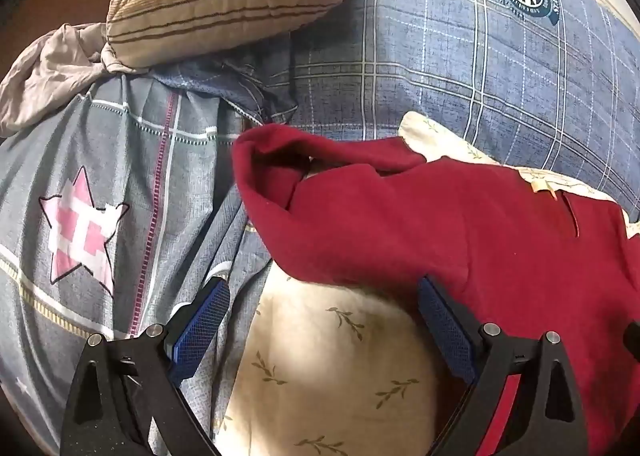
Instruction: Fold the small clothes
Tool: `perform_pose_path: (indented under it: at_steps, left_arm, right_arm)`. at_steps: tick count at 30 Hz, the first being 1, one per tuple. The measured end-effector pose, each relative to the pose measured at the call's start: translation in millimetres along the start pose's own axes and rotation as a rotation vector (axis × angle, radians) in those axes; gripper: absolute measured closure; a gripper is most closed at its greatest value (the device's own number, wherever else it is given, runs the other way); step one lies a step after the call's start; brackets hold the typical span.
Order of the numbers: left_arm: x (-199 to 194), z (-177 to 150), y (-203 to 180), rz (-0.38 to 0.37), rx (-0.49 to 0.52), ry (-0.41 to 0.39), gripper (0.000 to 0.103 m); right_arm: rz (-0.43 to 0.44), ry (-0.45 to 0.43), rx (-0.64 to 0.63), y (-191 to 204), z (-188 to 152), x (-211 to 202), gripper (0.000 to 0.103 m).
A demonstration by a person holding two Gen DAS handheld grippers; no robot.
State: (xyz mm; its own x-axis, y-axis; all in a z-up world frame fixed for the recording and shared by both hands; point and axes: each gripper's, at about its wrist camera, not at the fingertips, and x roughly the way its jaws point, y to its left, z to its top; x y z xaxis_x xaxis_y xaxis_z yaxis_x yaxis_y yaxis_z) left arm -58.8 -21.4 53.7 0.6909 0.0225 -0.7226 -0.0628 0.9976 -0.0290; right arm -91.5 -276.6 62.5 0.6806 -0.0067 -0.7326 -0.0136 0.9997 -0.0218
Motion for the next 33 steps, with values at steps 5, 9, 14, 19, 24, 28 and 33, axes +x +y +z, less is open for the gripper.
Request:
perform_pose_path:
  at_steps: [5,9,14,19,24,28,33]
  left_arm:
    - [1.8,0.1,-5.8,0.008,0.017,-0.011,0.009]
    - [4.6,-2.2,-5.4,0.011,0.02,-0.008,0.009]
    - [6.8,-2.1,-4.2,0.012,0.016,-0.006,0.009]
    - [8.0,-3.3,-3.9,0.017,0.026,-0.01,0.009]
    - [8.5,-4.3,-3.4,0.017,0.024,-0.008,0.009]
    - [8.6,-4.7,-3.8,0.021,0.029,-0.008,0.009]
    - [9.7,-4.8,-4.1,0.024,0.03,-0.006,0.009]
  right_arm:
    - [0.039,0.05,-0.025,5.8,-3.3,-0.3,0.001]
    - [0.127,0.127,-0.038,17.8,-12.7,4.1,0.001]
    - [0.114,0.176,-0.093,30.5,-17.8,3.4,0.001]
    - [0.117,0.221,-0.109,38.1,-14.7,5.1,0.001]
    - [0.13,0.208,-0.088,38.6,-11.1,2.8,0.001]
    - [0.157,0.192,-0.032,36.5,-12.4,3.1,0.001]
    - [0.131,0.203,-0.031,37.9,-13.3,4.4,0.001]
